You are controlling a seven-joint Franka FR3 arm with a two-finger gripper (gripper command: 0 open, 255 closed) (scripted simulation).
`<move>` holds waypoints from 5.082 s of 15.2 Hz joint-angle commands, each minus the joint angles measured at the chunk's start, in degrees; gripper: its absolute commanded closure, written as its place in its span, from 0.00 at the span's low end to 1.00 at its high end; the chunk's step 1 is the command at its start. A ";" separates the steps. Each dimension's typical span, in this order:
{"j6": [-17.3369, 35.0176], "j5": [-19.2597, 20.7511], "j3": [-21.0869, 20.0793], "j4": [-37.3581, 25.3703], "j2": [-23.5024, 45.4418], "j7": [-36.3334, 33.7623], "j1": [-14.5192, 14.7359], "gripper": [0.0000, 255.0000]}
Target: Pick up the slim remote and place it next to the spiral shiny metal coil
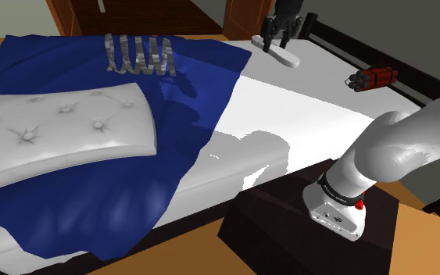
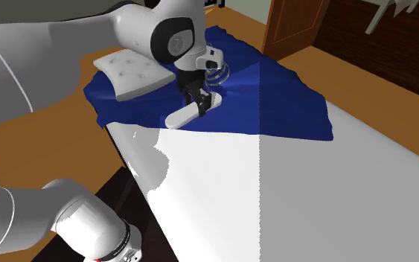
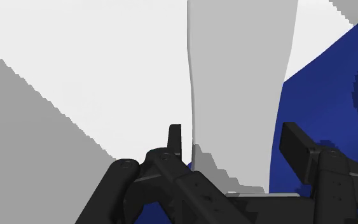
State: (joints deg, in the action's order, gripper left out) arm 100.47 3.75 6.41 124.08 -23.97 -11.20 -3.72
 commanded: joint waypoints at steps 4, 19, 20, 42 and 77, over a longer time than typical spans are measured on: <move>0.40 -1.89 -4.17 -4.16 4.76 -5.94 2.44 1.00; -2.17 -2.27 -14.28 -28.34 26.73 -22.96 9.61 1.00; -2.68 -1.98 -14.77 -30.66 28.58 -24.03 10.18 1.00; 2.75 1.17 -17.24 -40.45 44.26 -31.87 15.27 1.00; 20.70 2.55 -16.59 -27.35 49.22 -33.09 15.30 0.00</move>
State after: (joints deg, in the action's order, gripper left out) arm 121.12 6.33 -10.07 96.60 25.18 -44.26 11.47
